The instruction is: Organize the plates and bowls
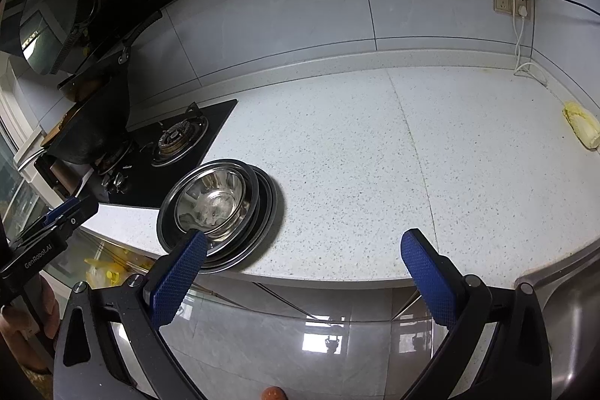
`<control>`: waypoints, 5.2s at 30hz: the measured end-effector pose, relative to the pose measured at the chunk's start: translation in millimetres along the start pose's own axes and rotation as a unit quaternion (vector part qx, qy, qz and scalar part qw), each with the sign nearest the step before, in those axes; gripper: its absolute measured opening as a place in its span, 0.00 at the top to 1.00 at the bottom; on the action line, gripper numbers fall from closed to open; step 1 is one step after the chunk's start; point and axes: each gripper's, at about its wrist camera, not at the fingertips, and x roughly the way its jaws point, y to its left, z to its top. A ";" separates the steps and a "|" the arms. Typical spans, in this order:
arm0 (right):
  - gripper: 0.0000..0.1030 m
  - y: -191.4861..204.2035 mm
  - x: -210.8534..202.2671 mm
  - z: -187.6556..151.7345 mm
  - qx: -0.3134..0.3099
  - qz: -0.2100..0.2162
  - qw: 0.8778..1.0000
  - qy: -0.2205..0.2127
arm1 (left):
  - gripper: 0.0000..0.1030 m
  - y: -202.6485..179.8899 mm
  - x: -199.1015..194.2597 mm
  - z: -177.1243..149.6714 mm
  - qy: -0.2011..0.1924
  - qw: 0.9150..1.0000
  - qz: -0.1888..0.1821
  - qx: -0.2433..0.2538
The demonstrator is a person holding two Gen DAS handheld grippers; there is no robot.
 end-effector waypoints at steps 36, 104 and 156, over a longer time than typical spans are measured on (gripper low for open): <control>0.01 -30.2 -37.9 -0.4 0.018 -0.055 0.998 -0.016 | 0.41 -51.8 6.2 9.1 0.008 0.998 -0.034 0.044; 0.01 -13.8 -23.4 11.5 -0.038 -0.031 0.999 -0.010 | 0.41 -34.6 -10.4 6.0 0.004 1.000 0.006 0.017; 0.01 -41.5 -51.7 8.5 -0.006 -0.057 0.998 -0.029 | 0.41 -63.2 -17.9 15.0 -0.016 0.998 -0.025 0.049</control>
